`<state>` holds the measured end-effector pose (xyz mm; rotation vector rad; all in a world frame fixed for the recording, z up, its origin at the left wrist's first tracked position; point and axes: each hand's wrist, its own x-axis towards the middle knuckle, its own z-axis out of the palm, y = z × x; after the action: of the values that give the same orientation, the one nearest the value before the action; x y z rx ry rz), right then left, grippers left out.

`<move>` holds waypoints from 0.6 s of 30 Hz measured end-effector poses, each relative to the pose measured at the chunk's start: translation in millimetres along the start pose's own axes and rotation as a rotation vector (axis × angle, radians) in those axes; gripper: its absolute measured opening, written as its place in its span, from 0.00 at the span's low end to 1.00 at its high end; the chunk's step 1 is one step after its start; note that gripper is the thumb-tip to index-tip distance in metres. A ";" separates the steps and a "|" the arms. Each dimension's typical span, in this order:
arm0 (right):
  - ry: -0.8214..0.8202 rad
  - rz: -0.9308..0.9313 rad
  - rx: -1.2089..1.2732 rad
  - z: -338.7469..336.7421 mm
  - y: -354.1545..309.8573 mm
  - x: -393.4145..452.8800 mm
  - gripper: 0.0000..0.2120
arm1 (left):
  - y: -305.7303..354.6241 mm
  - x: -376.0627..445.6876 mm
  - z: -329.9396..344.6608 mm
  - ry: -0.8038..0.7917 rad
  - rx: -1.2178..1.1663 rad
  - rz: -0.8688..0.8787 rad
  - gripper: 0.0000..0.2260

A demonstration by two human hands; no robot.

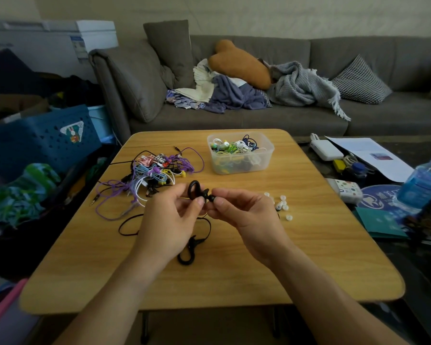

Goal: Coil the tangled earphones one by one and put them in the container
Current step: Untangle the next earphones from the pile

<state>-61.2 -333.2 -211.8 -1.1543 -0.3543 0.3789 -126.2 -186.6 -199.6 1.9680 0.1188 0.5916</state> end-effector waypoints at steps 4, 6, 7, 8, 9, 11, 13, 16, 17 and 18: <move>0.001 -0.023 0.006 1.5 -0.4 0.0 0.08 | -0.2 -0.3 0.9 0.020 0.115 0.099 0.11; -0.004 -0.029 0.006 1.8 -1.0 -0.1 0.08 | 0.4 -0.1 1.3 0.027 0.108 0.107 0.12; -0.007 -0.031 0.003 2.0 -1.2 -0.4 0.08 | 0.9 -0.4 1.7 0.031 0.107 0.113 0.12; -0.011 -0.032 0.001 2.2 -1.4 -0.7 0.08 | 0.6 -0.6 2.2 0.034 0.107 0.119 0.11; -0.013 -0.032 0.001 2.2 -1.5 -0.6 0.07 | 0.4 -0.7 2.7 0.037 0.101 0.121 0.11; -0.015 -0.028 0.002 2.3 -1.7 -0.5 0.07 | -0.9 -0.8 2.9 0.036 0.078 0.116 0.10; -0.017 -0.023 -0.003 1.4 -1.6 0.1 0.07 | -1.5 -0.8 1.9 0.021 0.047 0.100 0.10; -0.023 -0.012 -0.022 -0.8 -1.5 0.8 0.07 | -2.2 1.8 -1.6 -0.045 0.022 0.078 0.09; -0.025 -0.013 -0.032 -1.7 -1.5 0.4 0.07 | -2.9 2.9 -2.9 -0.067 0.013 0.071 0.09; -0.030 -0.014 -0.043 -2.0 -1.6 0.3 0.07 | -3.9 4.1 -4.3 -0.077 0.009 0.069 0.08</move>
<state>-59.7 -335.3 -211.0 -1.1882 -0.3983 0.3781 -123.9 -179.9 -200.1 2.0079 0.0058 0.5597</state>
